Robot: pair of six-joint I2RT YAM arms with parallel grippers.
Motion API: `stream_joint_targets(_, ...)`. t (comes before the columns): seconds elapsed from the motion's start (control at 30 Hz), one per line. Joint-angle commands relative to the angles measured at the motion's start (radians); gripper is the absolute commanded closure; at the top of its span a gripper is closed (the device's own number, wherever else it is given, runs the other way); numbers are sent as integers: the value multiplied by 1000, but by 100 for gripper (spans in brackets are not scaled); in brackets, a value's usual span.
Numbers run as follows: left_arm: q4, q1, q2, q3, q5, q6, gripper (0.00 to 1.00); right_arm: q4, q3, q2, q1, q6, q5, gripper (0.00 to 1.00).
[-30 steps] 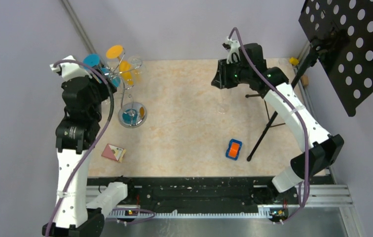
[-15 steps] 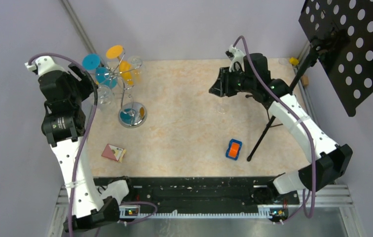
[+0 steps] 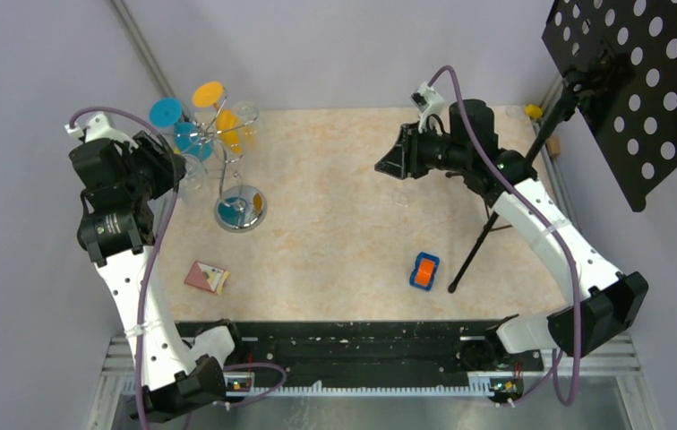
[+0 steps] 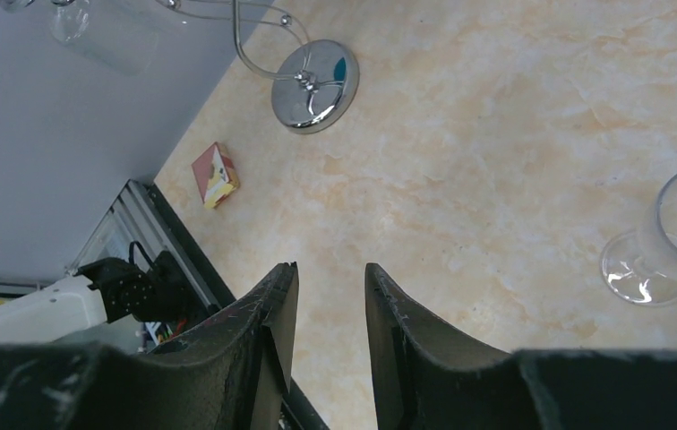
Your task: Take the wine glass off the wine glass rack
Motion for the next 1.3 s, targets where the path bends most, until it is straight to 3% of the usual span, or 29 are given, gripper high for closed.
stream_joint_targets(0.0, 19, 10, -26, -32, 31, -19, 50, 53, -3, -37, -6, 6, -31, 65)
stream_joint_targets(0.1, 29, 10, -36, -47, 45, -34, 59, 62, -7, -42, -6, 10, -35, 65)
stream_joint_targets(0.5, 18, 11, -54, -67, 28, -63, 65, 75, -18, -52, -6, 29, -23, 67)
stream_joint_targets(0.7, 31, 12, -73, -100, 17, -66, 76, 86, -28, -54, -6, 37, -20, 67)
stream_joint_targets(1.27, 185, 15, -159, -186, -72, -299, 73, 115, -64, -63, -6, 57, -22, 68)
